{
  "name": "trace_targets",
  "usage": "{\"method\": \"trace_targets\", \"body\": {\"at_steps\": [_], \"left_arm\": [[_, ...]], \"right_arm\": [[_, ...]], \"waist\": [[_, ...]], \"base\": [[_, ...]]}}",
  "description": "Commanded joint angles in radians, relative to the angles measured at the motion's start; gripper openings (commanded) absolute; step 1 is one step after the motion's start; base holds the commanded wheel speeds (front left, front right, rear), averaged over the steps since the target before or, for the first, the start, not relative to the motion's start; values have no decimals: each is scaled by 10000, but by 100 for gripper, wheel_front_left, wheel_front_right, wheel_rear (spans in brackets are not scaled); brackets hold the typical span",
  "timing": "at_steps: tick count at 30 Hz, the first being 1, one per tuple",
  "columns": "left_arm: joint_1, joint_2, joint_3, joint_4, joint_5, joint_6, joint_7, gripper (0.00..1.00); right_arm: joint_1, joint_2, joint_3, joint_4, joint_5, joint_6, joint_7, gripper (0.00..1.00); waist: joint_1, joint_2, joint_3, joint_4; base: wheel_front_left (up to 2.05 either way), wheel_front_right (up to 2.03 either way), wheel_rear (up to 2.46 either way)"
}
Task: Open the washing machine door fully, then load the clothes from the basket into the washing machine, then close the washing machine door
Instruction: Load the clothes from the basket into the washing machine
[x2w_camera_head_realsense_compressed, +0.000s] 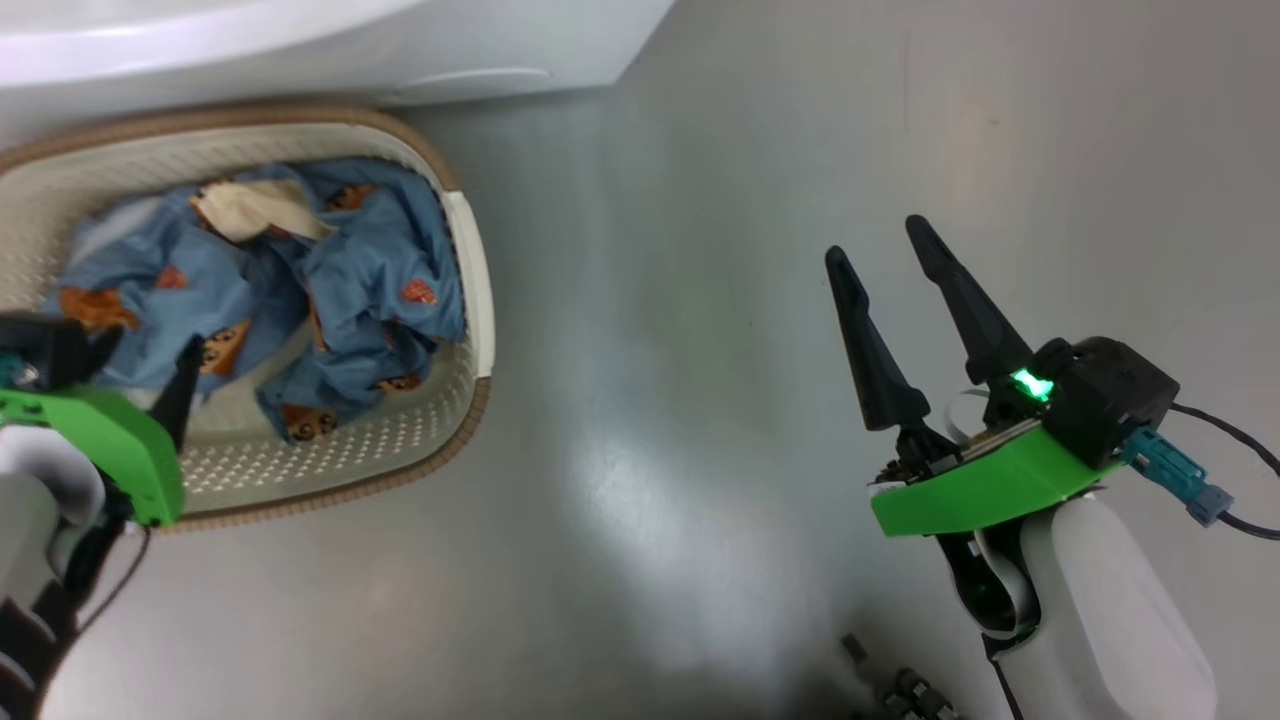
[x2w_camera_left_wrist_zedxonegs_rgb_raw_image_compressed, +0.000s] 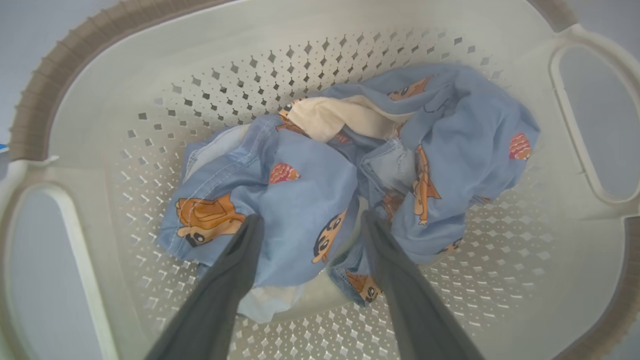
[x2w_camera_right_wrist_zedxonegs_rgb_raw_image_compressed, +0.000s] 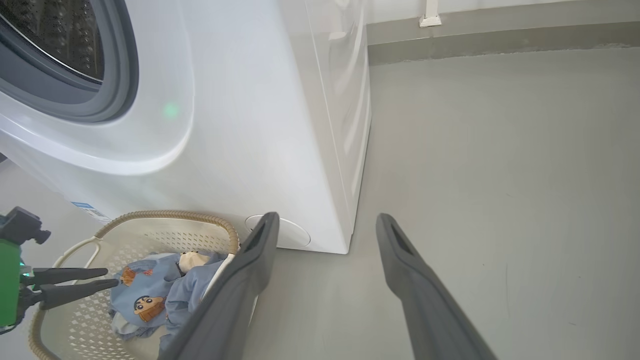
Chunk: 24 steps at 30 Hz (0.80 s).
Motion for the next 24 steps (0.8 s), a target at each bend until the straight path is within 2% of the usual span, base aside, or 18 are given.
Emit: {"method": "trace_targets", "body": {"at_steps": [1, 10, 24], "left_arm": [[-271, 595, -22, 98, -162, -13, -49, 100], [-1137, 1000, -1257, 426, -953, -13, -46, 100], [-1921, 1334, -2386, 698, -1740, -13, -46, 100]], "right_arm": [[-13, 134, 300, -290, -107, 16, -118, 100], [-243, 228, 597, -493, -187, 16, -118, 100], [-304, 279, 846, -775, -262, 16, -118, 100]], "waist": [[0, 0, 416, -245], [0, 0, 1047, -517], [0, 0, 1697, -741]], "base": [[0, 0, 0], [0, 0, 0], [0, 0, 0]]}}
